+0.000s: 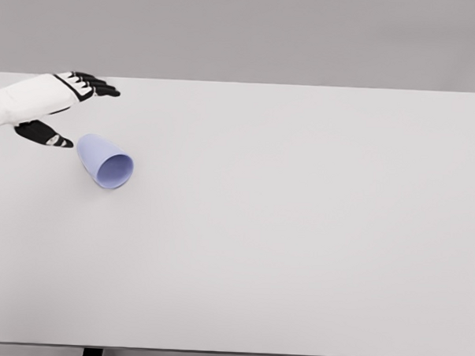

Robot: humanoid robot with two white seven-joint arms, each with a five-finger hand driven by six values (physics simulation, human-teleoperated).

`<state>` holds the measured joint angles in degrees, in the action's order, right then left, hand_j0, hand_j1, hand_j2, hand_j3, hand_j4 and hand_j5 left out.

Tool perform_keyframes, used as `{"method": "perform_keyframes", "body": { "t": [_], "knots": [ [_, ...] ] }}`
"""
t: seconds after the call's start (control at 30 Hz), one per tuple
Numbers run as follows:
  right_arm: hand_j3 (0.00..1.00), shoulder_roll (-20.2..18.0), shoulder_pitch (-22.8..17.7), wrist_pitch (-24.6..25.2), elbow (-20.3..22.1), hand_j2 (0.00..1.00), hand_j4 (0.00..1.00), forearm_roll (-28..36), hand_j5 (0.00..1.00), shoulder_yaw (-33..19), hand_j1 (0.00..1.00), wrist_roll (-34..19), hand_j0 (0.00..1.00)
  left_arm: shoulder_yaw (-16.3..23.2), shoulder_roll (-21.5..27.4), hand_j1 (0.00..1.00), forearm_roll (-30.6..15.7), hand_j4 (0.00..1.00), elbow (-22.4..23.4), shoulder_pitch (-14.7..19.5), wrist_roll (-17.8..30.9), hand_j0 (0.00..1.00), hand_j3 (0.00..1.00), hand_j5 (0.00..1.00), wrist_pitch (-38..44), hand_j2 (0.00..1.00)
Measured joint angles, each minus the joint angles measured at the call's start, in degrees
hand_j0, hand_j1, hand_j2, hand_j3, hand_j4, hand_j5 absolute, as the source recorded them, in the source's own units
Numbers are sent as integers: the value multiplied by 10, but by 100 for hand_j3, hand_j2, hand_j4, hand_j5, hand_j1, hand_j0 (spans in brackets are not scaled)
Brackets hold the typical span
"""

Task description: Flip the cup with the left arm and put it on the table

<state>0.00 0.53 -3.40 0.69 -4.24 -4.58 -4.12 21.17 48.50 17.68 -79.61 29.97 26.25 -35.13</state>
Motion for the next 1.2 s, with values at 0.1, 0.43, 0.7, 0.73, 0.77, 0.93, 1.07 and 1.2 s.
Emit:
{"method": "perform_keyframes", "body": {
  "t": [0.1, 0.43, 0.7, 0.73, 0.77, 0.93, 1.07, 1.2],
  "knots": [
    [100, 0, 0, 1, -1, 100, 100, 0, 100, 1, 100, 0, 100, 3, -2, 100, 4, 100, 5, 0, 0, 100, 100, 100, 0, 100],
    [100, 0, 0, 1, -2, 100, 100, 0, 100, 2, 100, 0, 100, 6, 2, 100, 58, 100, 44, 1, 1, 100, 100, 100, 0, 100],
    [100, 0, 0, 1, -3, 100, 100, 0, 100, 2, 100, 0, 100, 114, 56, 100, 14, 100, 61, 47, -1, 100, 100, 100, 0, 100],
    [100, 0, 0, 1, -3, 100, 100, 0, 100, 2, 100, 0, 100, 124, 58, 100, 12, 100, 61, 48, -1, 100, 100, 100, 0, 100],
    [100, 0, 0, 1, -3, 100, 100, 0, 100, 2, 100, 0, 100, 131, 59, 100, 10, 100, 61, 48, -1, 100, 100, 100, 0, 100],
    [100, 0, 0, 1, -3, 100, 100, 0, 100, 2, 100, 0, 100, 145, 52, 100, 4, 100, 59, 59, -2, 100, 100, 100, 0, 100],
    [100, 0, 0, 1, -3, 100, 100, 0, 100, 2, 100, 0, 100, 148, 30, 100, 4, 100, 60, 58, -2, 100, 100, 100, 0, 100],
    [100, 0, 0, 1, -3, 100, 100, 0, 100, 2, 100, 0, 100, 150, 19, 100, 5, 100, 63, 54, -1, 100, 100, 100, 0, 100]
  ]
}}
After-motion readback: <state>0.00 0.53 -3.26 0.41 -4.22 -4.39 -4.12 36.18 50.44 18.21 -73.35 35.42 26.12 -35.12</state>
